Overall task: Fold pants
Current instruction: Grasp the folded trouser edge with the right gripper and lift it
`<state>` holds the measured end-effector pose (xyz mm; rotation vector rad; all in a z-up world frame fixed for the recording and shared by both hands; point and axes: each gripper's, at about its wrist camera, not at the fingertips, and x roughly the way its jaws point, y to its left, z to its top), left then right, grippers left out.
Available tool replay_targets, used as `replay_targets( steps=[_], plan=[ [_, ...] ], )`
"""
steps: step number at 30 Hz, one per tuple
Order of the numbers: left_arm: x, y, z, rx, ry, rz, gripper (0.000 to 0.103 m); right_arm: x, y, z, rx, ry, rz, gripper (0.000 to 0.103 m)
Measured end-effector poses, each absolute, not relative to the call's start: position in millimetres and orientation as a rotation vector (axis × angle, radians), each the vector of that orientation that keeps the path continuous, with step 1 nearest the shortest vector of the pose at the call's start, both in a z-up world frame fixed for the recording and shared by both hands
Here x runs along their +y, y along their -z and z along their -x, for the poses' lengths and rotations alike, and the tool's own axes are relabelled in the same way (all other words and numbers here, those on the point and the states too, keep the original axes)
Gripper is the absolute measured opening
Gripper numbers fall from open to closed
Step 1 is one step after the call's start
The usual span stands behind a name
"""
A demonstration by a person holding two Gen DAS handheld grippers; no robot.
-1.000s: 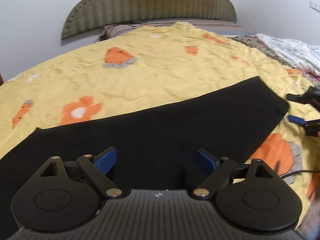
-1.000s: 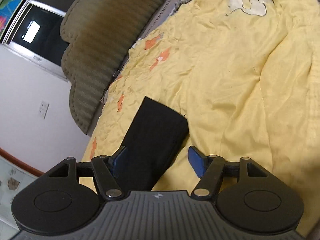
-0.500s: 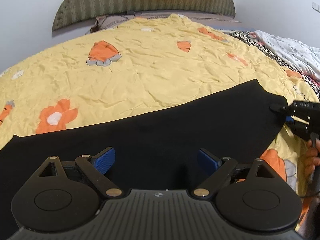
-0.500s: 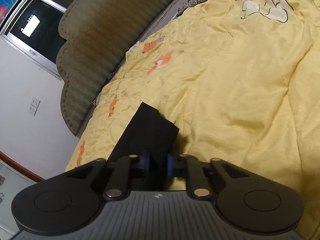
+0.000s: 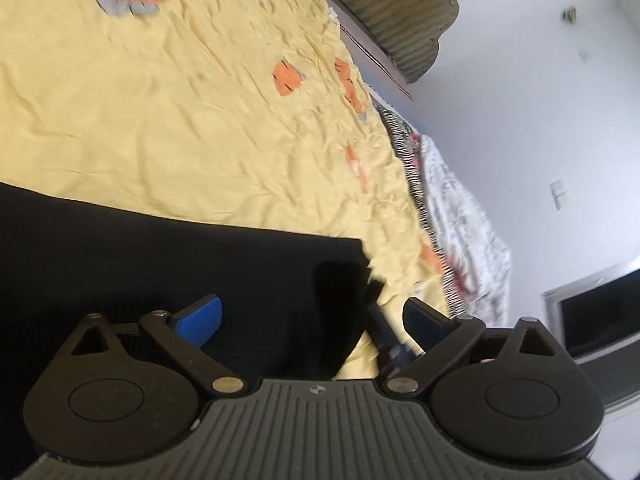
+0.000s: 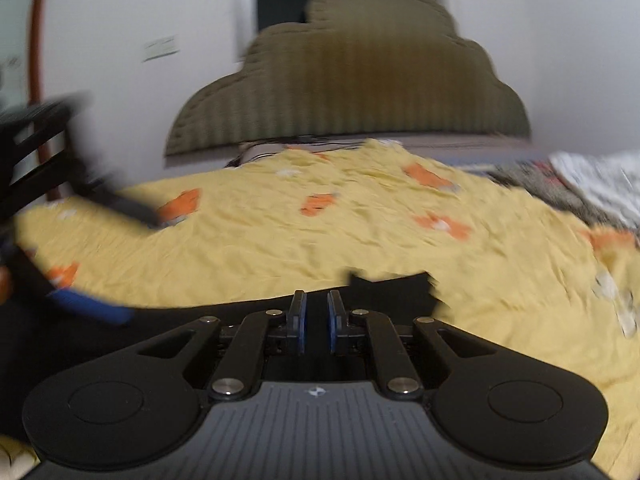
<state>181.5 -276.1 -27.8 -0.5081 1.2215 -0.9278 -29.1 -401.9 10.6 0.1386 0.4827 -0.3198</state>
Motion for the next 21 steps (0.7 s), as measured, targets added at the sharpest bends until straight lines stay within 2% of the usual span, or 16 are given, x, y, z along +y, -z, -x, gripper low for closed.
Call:
replay_targets(
  steps=[4,6,9,10,11,16,21],
  plan=[
    [-300.0,40.9,-185.4,1.276,0.903,0.483,0.100,-392.6,-8.5,29.4,0.510,0.350,-0.094,0.010],
    [-303.3,42.9,-181.3,1.264,0.905,0.444,0.100,-402.0,-5.4,43.5,0.507,0.378,-0.167,0.015],
    [-301.7,47.0,-177.5,1.257,0.893,0.386,0.100,-436.0,6.7,73.1,0.488,0.431,-0.392,0.050],
    [-300.6,48.7,-177.3,1.257,0.884,0.376,0.100,-449.5,12.6,82.3,0.482,0.450,-0.481,0.073],
    [-299.6,50.0,-177.6,1.256,0.879,0.371,0.100,-462.3,18.7,90.8,0.474,0.454,-0.562,0.076],
    [-292.7,48.9,-177.8,1.243,0.864,0.369,0.100,-496.3,45.0,103.6,0.456,0.429,-0.805,0.076],
    [-293.3,43.2,-173.0,1.213,0.850,0.317,0.100,-508.7,55.6,90.5,0.368,0.377,-0.928,0.075]
  ],
)
